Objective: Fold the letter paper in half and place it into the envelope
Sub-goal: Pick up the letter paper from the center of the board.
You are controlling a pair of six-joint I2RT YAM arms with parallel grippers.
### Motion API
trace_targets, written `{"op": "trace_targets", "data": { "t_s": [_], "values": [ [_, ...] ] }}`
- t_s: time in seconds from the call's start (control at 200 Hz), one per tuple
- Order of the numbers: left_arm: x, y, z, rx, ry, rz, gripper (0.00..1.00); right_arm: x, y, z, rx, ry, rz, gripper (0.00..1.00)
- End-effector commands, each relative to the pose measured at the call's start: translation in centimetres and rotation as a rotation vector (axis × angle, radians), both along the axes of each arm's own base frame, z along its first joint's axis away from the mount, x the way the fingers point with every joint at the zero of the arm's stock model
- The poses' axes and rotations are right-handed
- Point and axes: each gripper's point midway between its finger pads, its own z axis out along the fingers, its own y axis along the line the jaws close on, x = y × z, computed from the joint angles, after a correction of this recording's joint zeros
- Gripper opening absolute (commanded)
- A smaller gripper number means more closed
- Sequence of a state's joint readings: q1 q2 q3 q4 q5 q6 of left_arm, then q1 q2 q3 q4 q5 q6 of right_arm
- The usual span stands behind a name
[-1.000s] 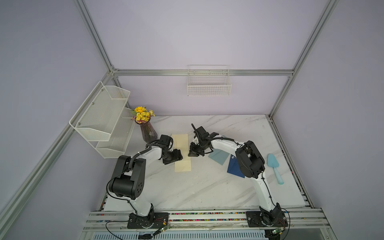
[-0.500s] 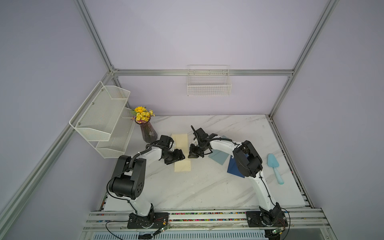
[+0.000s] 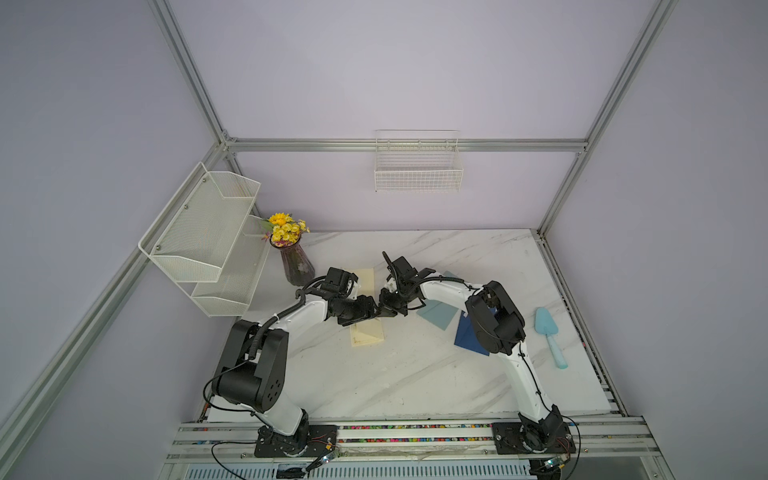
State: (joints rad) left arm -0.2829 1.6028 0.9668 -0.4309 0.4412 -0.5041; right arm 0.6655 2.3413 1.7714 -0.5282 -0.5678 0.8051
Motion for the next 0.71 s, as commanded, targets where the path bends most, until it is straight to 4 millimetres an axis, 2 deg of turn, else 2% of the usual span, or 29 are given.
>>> {"op": "trace_targets", "data": {
  "t_s": [0.0,0.22,0.295,0.455,0.575,0.7],
  "values": [
    [1.0,-1.5,2.4,-0.063,-0.070,-0.036,0.71,-1.5,-1.0,-3.5,-0.075,0.070,-0.016,0.00],
    [1.1,-1.6,1.6,-0.053,-0.060,-0.053,0.57,-1.0,-0.7,-2.3,-0.046,0.050,-0.019,0.00],
    [1.1,-1.6,1.2,-0.048,-0.054,-0.058,0.42,-0.9,-0.6,-1.7,-0.038,0.039,-0.017,0.00],
    [1.4,-1.7,1.5,-0.039,-0.058,-0.073,0.00,-0.2,-1.0,0.9,-0.014,-0.004,-0.026,0.00],
    [1.9,-1.8,2.7,-0.034,-0.078,-0.077,0.00,0.4,-2.6,3.6,0.000,-0.039,-0.055,0.00],
    [2.3,-2.3,4.6,-0.066,-0.096,-0.084,0.00,0.6,-5.4,5.4,-0.001,-0.059,-0.101,0.00]
  ]
}}
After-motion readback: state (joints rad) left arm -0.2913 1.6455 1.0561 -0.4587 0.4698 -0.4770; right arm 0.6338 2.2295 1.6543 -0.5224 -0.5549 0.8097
